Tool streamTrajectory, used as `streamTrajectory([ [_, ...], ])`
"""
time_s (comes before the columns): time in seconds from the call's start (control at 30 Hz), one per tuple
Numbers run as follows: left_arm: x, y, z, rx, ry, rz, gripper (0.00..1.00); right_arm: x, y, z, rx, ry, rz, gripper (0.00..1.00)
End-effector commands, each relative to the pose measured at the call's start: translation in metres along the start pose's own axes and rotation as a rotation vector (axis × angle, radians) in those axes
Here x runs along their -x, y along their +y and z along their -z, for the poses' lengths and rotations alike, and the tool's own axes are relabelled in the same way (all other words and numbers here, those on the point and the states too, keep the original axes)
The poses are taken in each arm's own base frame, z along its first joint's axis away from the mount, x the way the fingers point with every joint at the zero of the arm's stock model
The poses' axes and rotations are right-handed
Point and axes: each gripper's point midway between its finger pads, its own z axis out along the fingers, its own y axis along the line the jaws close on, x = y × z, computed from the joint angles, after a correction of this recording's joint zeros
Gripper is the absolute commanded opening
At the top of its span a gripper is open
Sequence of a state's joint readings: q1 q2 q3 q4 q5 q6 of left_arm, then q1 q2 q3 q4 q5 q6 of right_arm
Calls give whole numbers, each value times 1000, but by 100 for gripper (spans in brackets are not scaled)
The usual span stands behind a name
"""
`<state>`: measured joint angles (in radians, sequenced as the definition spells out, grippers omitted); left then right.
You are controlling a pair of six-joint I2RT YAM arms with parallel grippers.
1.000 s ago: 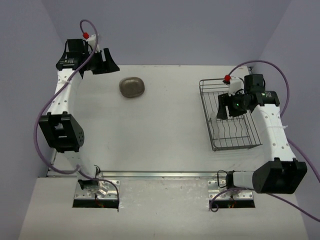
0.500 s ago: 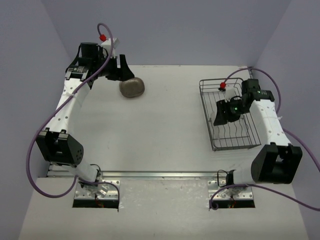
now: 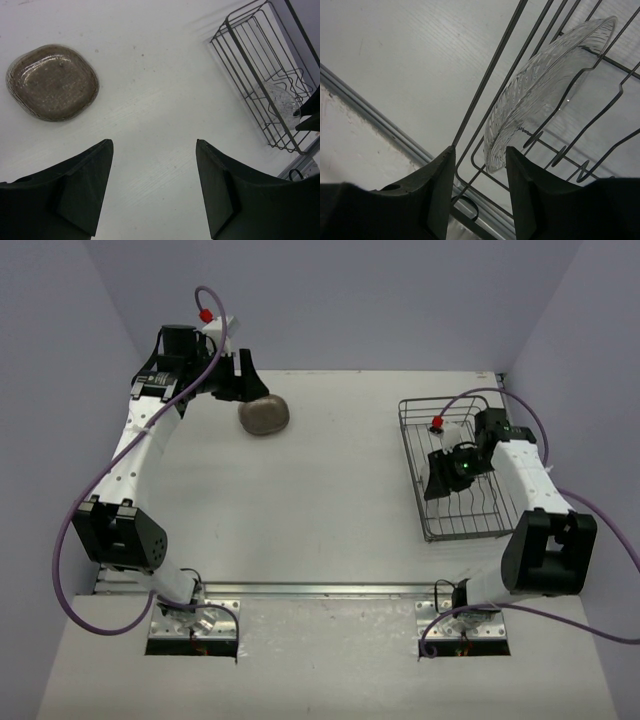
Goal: Unload the plates from the dish rack
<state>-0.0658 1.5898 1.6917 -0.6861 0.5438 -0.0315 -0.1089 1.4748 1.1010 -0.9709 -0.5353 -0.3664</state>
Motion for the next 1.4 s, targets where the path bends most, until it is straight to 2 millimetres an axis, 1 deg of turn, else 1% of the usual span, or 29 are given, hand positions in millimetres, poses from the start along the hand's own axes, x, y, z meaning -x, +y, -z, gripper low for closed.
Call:
streamTrajectory([
  [0.0,10,-3,1,-18,-32,-15,65,8,-4,-7,15,-42,39,45],
  [0.13,9,-3,0,-18,-30,-14,64,8,-2,-12,40,-51,43,43],
  [0.2,9,-3,0,-18,-30,-13,64,11,0,-12,56,-59,52,40],
  [0.27,10,-4,2,-17,-34,-15,64,13,2,-11,68,-70,58,32],
  [0.33,11,-3,2,-13,-37,-17,64,16,4,-9,77,-73,63,20],
  [0.47,13,-4,4,-13,-43,-24,64,19,10,-2,98,-74,54,6],
  [0.5,13,-4,3,-13,-43,-23,64,20,14,1,116,-72,44,1],
  [0.53,13,-4,3,-14,-42,-22,64,21,17,2,133,-69,34,0],
  [0.67,14,-5,4,-15,-45,-26,65,28,30,12,201,-84,16,0],
  [0.7,14,-5,4,-15,-45,-26,65,28,29,13,202,-84,17,0],
  [0.8,14,-4,6,-8,-46,-31,66,33,30,22,215,-88,21,0],
  [0.9,15,-4,6,-8,-48,-32,66,45,34,40,243,-111,42,0],
  [0.93,16,-4,6,-8,-49,-31,66,50,34,50,247,-114,44,0],
  [1.07,17,-6,6,-18,-50,-27,67,71,37,80,225,-162,149,0],
  [1.17,19,-8,6,-27,-52,-27,67,86,37,97,183,-199,218,0],
  [1.27,20,-7,7,-18,-53,-26,67,123,40,131,99,-280,293,0],
  [1.33,18,-6,7,-19,-48,-25,67,139,47,143,41,-303,371,0],
  [1.37,17,-7,7,-23,-48,-25,67,142,49,144,8,-298,412,0],
])
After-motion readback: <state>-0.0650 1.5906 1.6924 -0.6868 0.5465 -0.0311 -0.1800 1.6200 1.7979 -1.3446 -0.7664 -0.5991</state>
